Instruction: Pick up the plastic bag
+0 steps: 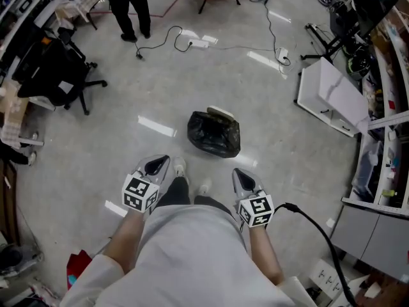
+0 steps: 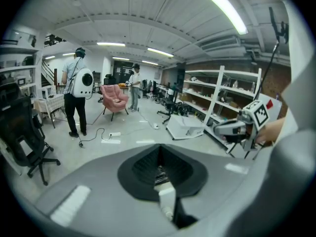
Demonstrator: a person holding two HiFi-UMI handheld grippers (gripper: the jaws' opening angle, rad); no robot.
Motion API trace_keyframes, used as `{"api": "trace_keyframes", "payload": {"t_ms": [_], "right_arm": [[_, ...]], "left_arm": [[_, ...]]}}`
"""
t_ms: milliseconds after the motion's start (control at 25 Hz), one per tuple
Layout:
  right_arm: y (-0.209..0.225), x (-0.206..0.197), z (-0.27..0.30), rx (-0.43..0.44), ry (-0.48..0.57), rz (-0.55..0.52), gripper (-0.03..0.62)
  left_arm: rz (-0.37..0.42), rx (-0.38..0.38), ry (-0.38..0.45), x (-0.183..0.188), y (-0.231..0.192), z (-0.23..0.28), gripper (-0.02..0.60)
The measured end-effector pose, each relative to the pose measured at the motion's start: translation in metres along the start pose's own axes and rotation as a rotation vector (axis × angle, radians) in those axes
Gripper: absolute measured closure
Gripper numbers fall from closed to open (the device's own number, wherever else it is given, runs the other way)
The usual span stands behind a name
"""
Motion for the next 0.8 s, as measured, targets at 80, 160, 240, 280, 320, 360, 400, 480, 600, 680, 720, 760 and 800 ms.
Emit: {"api": "trace_keyframes", "payload": {"t_ms": [80,160,240,280,320,360,400,480,600,680,720,760,800], "right_arm": [[0.002,0.002,0.011,-0.017,-0.005,0.003,0.592],[0.005,0.006,0.022,-0.042,-0.011,0.011,0.592],[0.006,0.011,0.034,-0.065,-0.019,0.011,0.592],[0.004,0.014,0.041,-0.075,-0.024,0.006,0.592],[0.002,0.017,0.048,-0.085,-0.029,-0.001,0.592],[0.000,0.019,0.054,-0.093,-0.035,-0.009,0.592],[-0.002,0.021,0.061,-0.100,-0.042,-0.017,0.592],[-0.008,0.025,0.075,-0.115,-0.052,-0.023,0.592],[-0.017,0.031,0.095,-0.135,-0.061,-0.021,0.592],[-0.021,0.033,0.109,-0.151,-0.069,-0.020,0.592],[-0.022,0.032,0.115,-0.161,-0.076,-0.020,0.592],[-0.022,0.032,0.121,-0.171,-0.082,-0.018,0.592],[-0.022,0.032,0.127,-0.181,-0.089,-0.017,0.592]], "left_arm": [[0.004,-0.011,-0.008,0.002,-0.015,0.006,0.578],[0.017,-0.027,-0.018,0.008,-0.030,0.012,0.578],[0.034,-0.047,-0.030,0.015,-0.048,0.018,0.578],[0.041,-0.058,-0.037,0.018,-0.057,0.021,0.578],[0.050,-0.070,-0.046,0.020,-0.066,0.024,0.578],[0.059,-0.083,-0.057,0.022,-0.075,0.027,0.578],[0.069,-0.097,-0.068,0.024,-0.084,0.030,0.578],[0.087,-0.126,-0.086,0.026,-0.101,0.036,0.578],[0.109,-0.171,-0.106,0.031,-0.125,0.046,0.578],[0.120,-0.195,-0.116,0.033,-0.140,0.053,0.578],[0.125,-0.206,-0.121,0.033,-0.146,0.057,0.578],[0.127,-0.216,-0.125,0.033,-0.152,0.061,0.578],[0.129,-0.227,-0.128,0.033,-0.157,0.065,0.578]]}}
Point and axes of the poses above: the fingertips, and each gripper's own axes: z forward along the fingers, y to its right, x out of its top, the point moved 6 cm from there along -z, backward along the fingers, and after that the axes turned 13 degrees about -x, right-handed, at the moved point
